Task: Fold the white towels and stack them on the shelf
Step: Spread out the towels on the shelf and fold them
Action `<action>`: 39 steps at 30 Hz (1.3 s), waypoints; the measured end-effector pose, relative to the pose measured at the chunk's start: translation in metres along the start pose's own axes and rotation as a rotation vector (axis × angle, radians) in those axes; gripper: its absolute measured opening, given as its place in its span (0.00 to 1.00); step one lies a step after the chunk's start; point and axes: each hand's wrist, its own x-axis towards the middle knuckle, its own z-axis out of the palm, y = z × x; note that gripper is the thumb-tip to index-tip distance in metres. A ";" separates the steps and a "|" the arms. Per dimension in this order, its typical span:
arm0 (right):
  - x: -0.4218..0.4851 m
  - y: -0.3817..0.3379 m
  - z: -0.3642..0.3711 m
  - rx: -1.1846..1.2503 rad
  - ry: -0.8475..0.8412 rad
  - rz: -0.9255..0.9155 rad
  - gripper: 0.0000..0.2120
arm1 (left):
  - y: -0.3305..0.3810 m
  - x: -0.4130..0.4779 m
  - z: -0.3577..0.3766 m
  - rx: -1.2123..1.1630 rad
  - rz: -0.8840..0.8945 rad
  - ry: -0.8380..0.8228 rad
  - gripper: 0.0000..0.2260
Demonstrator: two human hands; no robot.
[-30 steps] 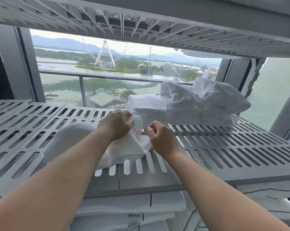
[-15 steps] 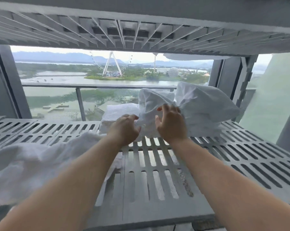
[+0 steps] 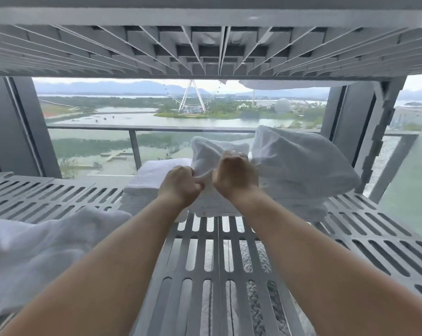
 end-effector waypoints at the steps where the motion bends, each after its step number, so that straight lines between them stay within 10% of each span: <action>1: 0.002 -0.001 0.001 -0.012 -0.034 0.010 0.13 | -0.001 0.000 0.000 0.010 -0.001 0.012 0.12; 17: -0.022 -0.031 0.019 0.161 0.163 0.040 0.09 | -0.037 -0.013 -0.028 -0.277 0.103 0.104 0.09; 29: -0.091 -0.067 0.020 0.288 0.051 -0.055 0.05 | -0.077 -0.024 -0.033 0.286 0.458 0.045 0.51; 35: -0.135 -0.065 0.009 0.149 0.140 -0.010 0.07 | -0.079 -0.038 -0.019 0.159 0.584 0.002 0.15; 39: -0.149 -0.060 -0.003 0.133 0.199 0.030 0.06 | -0.079 -0.048 -0.023 0.034 0.585 -0.066 0.10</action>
